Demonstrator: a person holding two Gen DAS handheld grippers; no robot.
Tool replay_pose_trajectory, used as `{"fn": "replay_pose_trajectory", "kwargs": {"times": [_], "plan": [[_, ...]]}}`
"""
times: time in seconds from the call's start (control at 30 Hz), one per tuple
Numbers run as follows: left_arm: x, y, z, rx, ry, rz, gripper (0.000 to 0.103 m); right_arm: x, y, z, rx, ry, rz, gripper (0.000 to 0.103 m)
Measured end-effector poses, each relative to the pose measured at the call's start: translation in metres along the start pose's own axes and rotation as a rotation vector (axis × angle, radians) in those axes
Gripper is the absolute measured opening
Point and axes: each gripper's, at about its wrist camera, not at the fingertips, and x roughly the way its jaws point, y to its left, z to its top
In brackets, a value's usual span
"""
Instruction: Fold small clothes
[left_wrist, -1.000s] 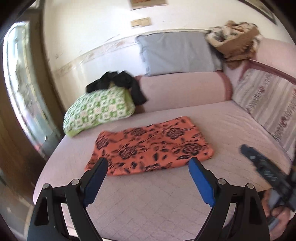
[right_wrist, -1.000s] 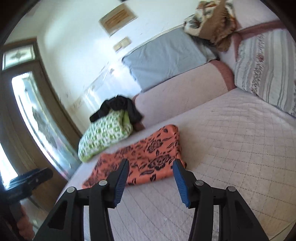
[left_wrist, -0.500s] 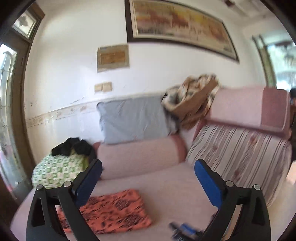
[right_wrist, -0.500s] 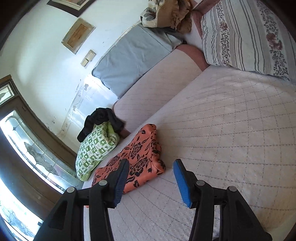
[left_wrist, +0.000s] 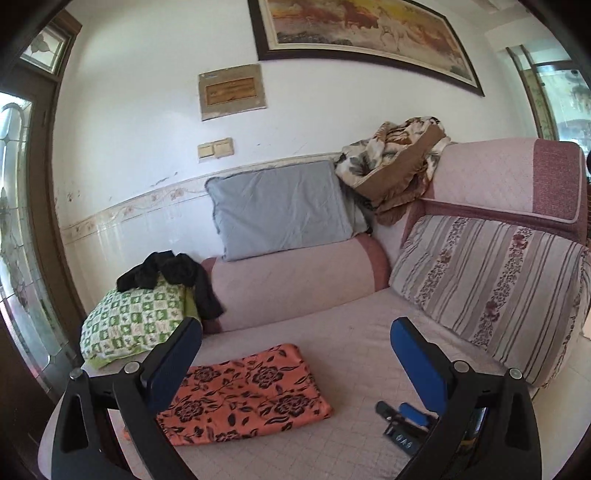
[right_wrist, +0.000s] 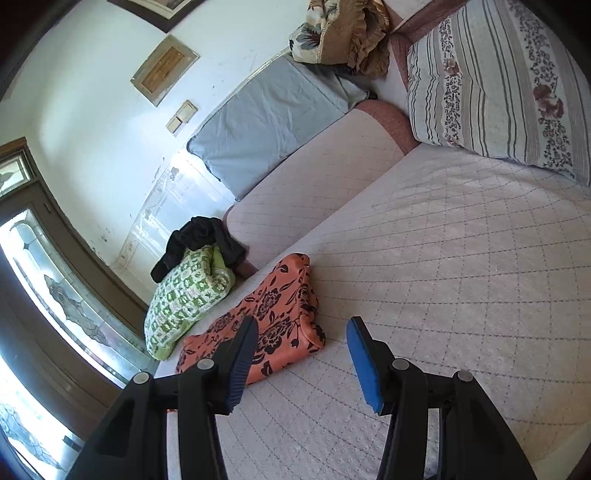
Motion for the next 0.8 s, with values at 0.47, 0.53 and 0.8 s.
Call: {"fn": "replay_pose_trajectory", "kwargs": {"times": [0.47,0.53,0.8], "plan": [[0.036,0.132,-0.073,-0.141,0.119,0.224,0.102,0.026,0.044,-0.028,-0.213,0.075,-0.097,0.054],[0.049,0.150,-0.090,-0.157,0.163,0.265,0.102,0.034,0.052,-0.035,-0.252,0.104,-0.097,0.054],[0.111,0.248,-0.138,-0.223,0.354,0.429,0.102,0.100,0.073,-0.023,-0.253,0.257,-0.016,0.048]]}}
